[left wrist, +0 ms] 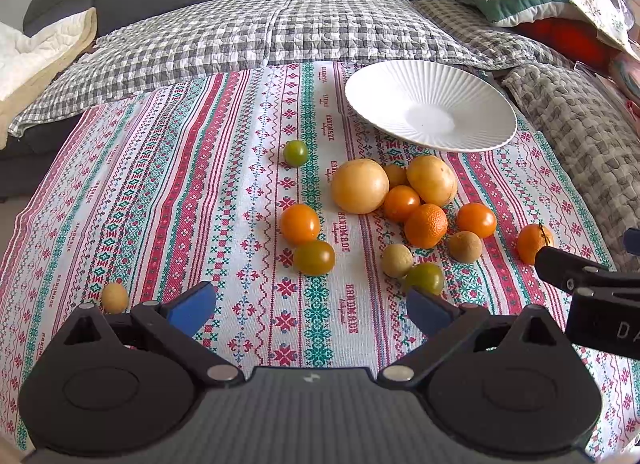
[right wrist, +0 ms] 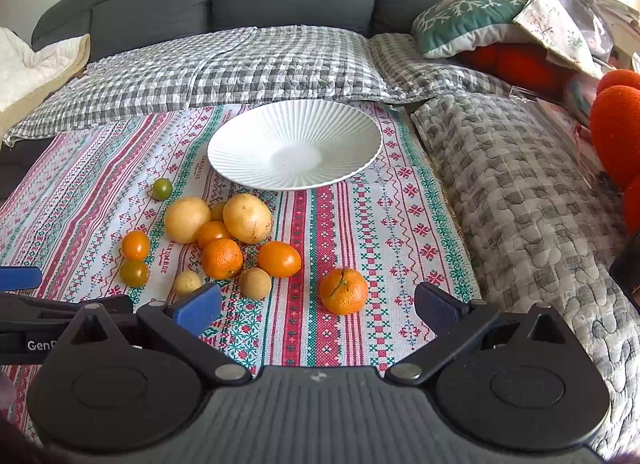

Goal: Organize fruits

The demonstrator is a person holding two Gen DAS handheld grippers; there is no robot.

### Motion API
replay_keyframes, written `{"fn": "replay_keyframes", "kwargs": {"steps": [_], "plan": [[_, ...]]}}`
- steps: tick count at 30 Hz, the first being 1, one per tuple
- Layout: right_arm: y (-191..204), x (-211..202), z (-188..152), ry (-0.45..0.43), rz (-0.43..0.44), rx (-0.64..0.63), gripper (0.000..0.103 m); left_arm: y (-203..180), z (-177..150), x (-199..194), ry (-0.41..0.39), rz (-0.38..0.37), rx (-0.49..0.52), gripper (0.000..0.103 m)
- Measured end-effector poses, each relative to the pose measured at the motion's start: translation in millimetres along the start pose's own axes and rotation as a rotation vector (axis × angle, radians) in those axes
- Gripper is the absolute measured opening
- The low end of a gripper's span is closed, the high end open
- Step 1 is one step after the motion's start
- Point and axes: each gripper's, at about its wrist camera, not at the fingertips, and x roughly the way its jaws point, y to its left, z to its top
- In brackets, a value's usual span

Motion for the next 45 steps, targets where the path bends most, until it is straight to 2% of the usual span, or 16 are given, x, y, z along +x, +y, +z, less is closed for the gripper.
{"fn": "replay_keyframes", "kwargs": {"steps": [45], "plan": [[-2.4,1.1,-1.2,0.004,-0.004,0.006,0.103,0.4,0.0,-2.0,-0.006,-0.002,0.006,0.096]]}}
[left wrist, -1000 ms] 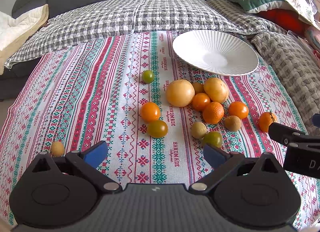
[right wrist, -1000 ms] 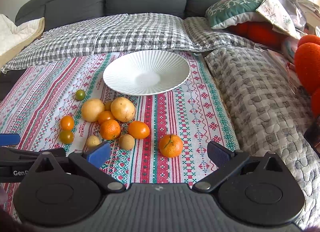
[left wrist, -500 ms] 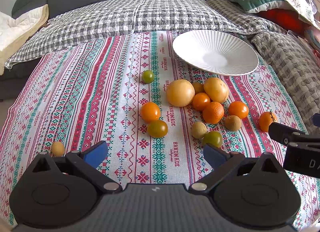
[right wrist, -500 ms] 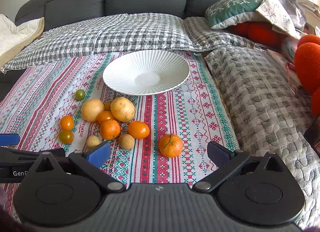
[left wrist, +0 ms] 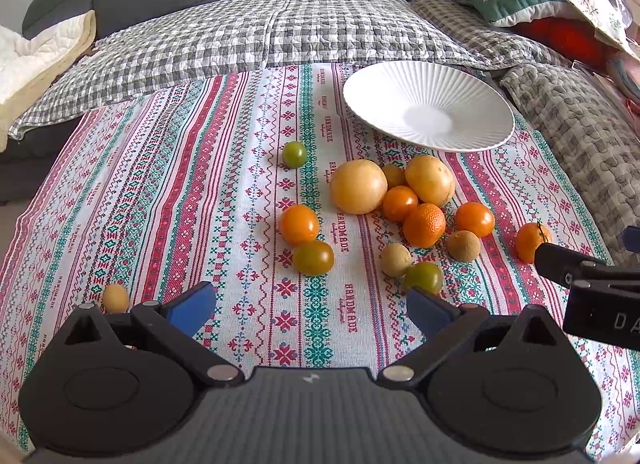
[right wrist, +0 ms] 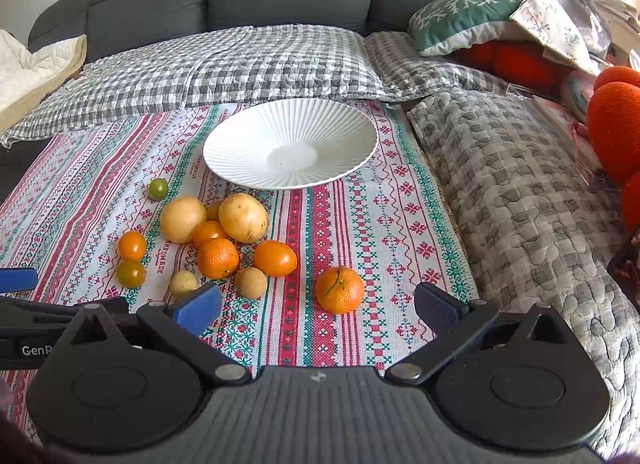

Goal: Organize fruits

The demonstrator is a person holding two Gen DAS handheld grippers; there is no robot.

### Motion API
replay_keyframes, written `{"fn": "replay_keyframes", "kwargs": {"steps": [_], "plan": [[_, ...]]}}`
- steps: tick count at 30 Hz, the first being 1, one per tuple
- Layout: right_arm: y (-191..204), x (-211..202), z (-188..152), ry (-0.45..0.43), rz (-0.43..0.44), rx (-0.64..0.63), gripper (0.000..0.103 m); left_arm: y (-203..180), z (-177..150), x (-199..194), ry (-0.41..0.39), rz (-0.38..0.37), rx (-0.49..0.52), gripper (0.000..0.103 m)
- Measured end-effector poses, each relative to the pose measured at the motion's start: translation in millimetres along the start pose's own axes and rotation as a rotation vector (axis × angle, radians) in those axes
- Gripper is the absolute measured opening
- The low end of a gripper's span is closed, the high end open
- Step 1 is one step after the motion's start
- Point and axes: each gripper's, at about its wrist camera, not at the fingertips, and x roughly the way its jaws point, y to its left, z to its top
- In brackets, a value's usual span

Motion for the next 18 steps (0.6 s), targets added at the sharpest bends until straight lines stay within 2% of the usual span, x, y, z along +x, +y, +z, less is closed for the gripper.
{"fn": "replay_keyframes", "kwargs": {"steps": [18], "plan": [[1.9,0.7,-0.3,0.005,-0.004,-0.009,0.103,2.0,-0.3,-0.8,-0.001,0.002,0.003,0.096]]}}
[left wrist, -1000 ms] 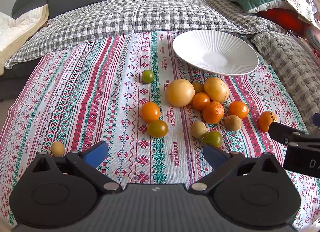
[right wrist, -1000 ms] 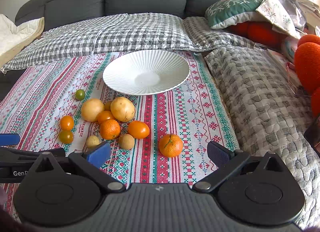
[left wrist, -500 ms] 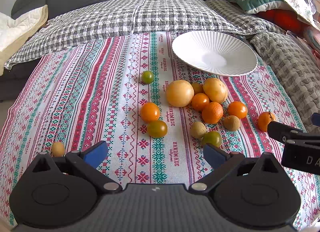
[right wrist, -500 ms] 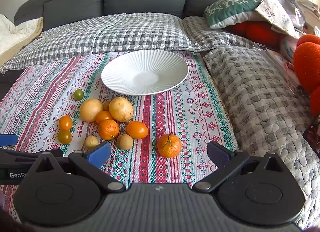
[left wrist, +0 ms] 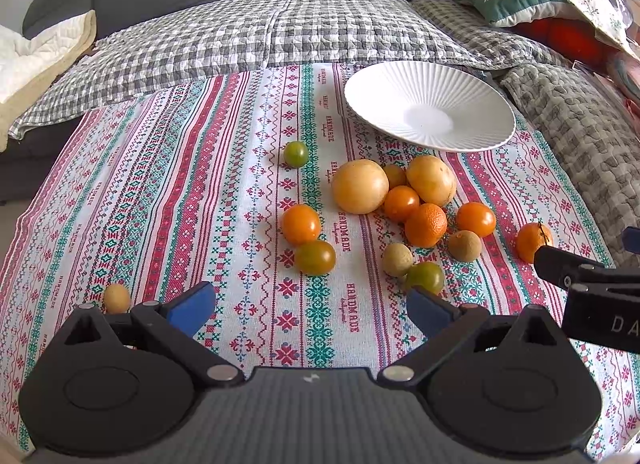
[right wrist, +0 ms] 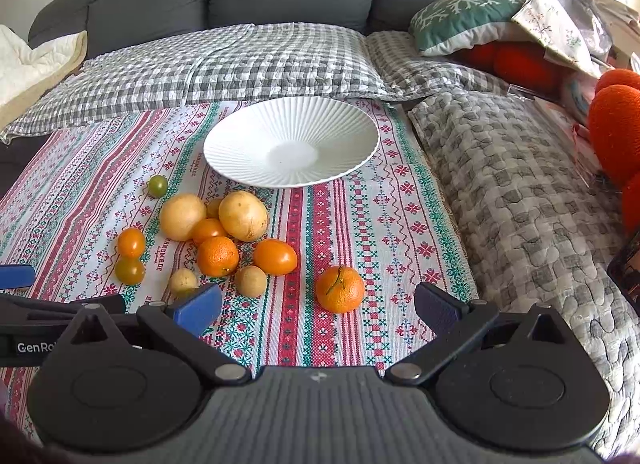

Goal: Organize fruits

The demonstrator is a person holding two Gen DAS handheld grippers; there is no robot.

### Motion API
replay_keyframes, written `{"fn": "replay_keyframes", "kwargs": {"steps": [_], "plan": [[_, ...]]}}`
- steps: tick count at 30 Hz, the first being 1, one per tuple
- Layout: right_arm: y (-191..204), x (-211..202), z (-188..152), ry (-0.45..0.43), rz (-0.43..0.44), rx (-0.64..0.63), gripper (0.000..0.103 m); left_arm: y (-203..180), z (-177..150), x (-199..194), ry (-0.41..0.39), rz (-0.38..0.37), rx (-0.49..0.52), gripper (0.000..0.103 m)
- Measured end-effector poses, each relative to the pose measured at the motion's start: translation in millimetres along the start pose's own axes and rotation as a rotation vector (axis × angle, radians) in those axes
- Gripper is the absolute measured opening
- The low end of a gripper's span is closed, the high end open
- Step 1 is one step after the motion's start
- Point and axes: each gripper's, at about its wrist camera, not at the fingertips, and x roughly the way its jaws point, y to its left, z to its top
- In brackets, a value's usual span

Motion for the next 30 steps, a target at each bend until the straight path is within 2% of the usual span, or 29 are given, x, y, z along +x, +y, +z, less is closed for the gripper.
{"fn": "replay_keyframes", "kwargs": {"steps": [17,19,23,26,30], "plan": [[-4,3,3,0.002,-0.021,0.003,0.103,-2,4,6,0.002,0.003,-0.005,0.096],[-8,3,7,0.001,0.003,0.009,0.103,-1,7,8,0.001,0.001,0.003,0.096],[-17,9,14,0.008,0.058,0.003,0.103,-1,16,2,-0.061,0.003,0.029,0.096],[-22,17,20,0.022,0.101,-0.012,0.103,0,26,5,-0.07,-0.037,0.072,0.096],[-33,34,31,0.093,0.187,0.056,0.102,-2,42,21,-0.063,-0.096,0.137,0.096]]}}
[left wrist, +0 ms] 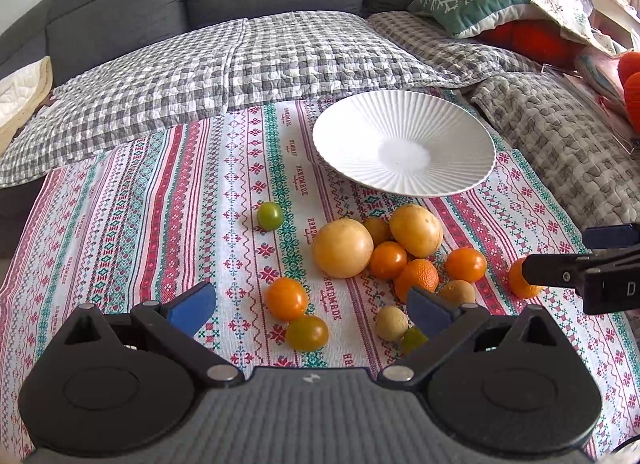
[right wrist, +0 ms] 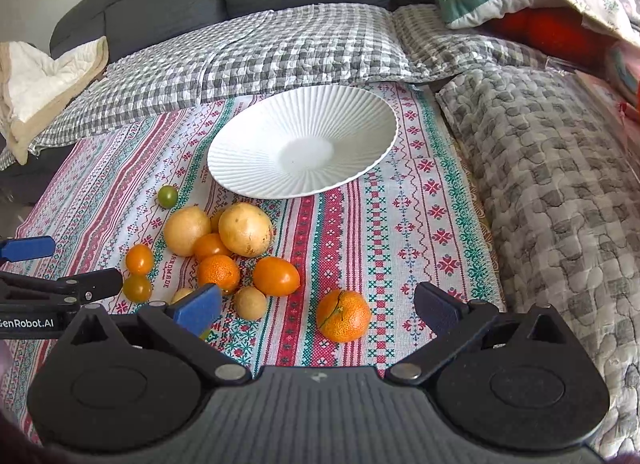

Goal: Organize fruits
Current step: 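Grasp a large yellow fruit with the left tool while the right tool grasps another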

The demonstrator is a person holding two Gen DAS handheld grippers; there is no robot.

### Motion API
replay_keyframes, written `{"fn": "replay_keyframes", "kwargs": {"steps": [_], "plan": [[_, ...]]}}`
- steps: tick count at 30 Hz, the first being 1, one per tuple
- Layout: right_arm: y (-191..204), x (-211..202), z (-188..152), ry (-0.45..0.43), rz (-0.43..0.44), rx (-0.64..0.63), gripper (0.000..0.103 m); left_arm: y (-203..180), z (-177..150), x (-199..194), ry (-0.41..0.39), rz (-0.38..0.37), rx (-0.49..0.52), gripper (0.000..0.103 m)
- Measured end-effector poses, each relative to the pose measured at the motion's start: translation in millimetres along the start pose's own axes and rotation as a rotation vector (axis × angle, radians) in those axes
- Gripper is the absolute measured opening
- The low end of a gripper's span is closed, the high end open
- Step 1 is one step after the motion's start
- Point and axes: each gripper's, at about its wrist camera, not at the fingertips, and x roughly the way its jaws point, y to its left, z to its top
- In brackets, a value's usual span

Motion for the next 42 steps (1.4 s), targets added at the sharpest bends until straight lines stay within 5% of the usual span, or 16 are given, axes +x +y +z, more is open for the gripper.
{"fn": "replay_keyframes", "kwargs": {"steps": [10,22,32,42], "plan": [[-8,31,27,0.059,0.184,0.103,0.09,11,9,52,0.066,-0.165,0.004,0.091],[-8,69,34,0.128,0.319,0.231,0.066,31,15,79,0.071,-0.277,-0.094,0.065],[-10,87,31,0.165,0.349,0.315,0.051,41,15,88,0.066,-0.356,-0.202,0.058],[-7,92,31,0.144,0.341,0.32,0.048,45,13,92,0.06,-0.376,-0.254,0.058]]}}
